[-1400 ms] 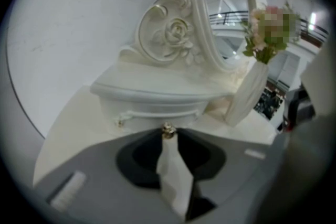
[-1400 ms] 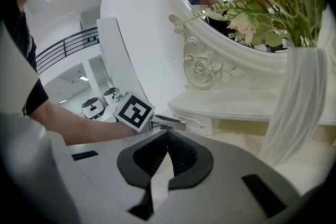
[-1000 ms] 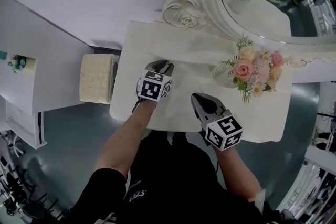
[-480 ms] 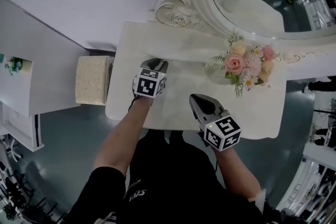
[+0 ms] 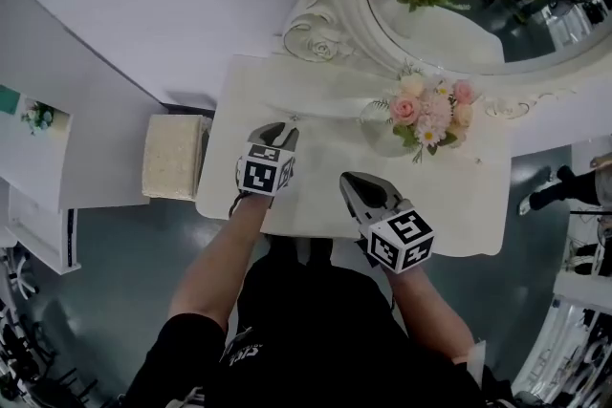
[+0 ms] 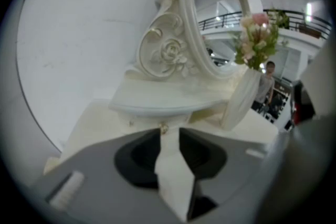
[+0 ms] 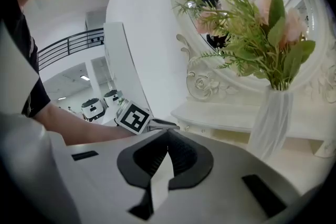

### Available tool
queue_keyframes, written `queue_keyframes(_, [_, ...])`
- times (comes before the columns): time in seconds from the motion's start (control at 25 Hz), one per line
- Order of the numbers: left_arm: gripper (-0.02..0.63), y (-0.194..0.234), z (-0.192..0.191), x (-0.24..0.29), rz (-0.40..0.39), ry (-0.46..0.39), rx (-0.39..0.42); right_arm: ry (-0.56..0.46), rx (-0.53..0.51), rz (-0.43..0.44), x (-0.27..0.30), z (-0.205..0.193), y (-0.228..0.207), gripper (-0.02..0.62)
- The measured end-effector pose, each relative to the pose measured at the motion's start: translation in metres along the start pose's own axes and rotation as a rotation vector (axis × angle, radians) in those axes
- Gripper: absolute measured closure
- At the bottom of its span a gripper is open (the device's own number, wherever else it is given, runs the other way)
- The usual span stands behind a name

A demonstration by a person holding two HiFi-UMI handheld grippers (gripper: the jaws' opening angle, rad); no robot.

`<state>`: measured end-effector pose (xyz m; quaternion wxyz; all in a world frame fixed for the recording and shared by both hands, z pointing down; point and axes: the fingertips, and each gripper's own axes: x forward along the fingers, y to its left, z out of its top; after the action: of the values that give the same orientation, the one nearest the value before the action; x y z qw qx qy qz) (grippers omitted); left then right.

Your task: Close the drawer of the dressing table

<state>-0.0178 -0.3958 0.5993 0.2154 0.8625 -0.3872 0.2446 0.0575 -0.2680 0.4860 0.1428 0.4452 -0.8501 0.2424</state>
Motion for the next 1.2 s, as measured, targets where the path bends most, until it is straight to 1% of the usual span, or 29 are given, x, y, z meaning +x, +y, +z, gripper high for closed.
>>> queue_keyframes(0.2, [0.509,-0.023,0.029,-0.042,0.018,-0.099,-0.011,-0.044,-0.028,0.021,-0.016,0.015,0.001,0.6])
queue_keyframes(0.44, [0.523,-0.047,0.061,-0.092,0.083,-0.196,-0.014,-0.11,-0.068,0.063,-0.039,0.032,-0.001,0.6])
queue_keyframes(0.56, [0.531,-0.066,0.076,-0.12,0.107,-0.245,-0.013,-0.145,-0.092,0.087,-0.055,0.041,0.001,0.6])
queue_keyframes(0.68, [0.538,-0.086,0.083,-0.144,0.12,-0.273,-0.018,-0.176,-0.113,0.108,-0.071,0.048,0.002,0.6])
queue_keyframes(0.84, [0.545,-0.103,0.084,-0.17,0.129,-0.298,-0.039,-0.214,-0.113,0.118,-0.084,0.056,0.001,0.601])
queue_keyframes(0.96, [0.548,-0.107,0.085,-0.184,0.141,-0.313,-0.027,-0.243,-0.119,0.127,-0.091,0.061,0.005,0.601])
queue_keyframes(1.08, [0.551,-0.107,0.091,-0.198,0.158,-0.334,0.013,-0.275,-0.148,0.131,-0.095,0.071,0.012,0.601])
queue_keyframes(1.12, [0.552,-0.106,0.093,-0.202,0.156,-0.342,0.015,-0.289,-0.153,0.13,-0.096,0.076,0.015,0.601])
queue_keyframes(1.2, [0.554,-0.103,0.098,-0.212,0.137,-0.362,-0.008,-0.319,-0.16,0.122,-0.098,0.086,0.019,0.601])
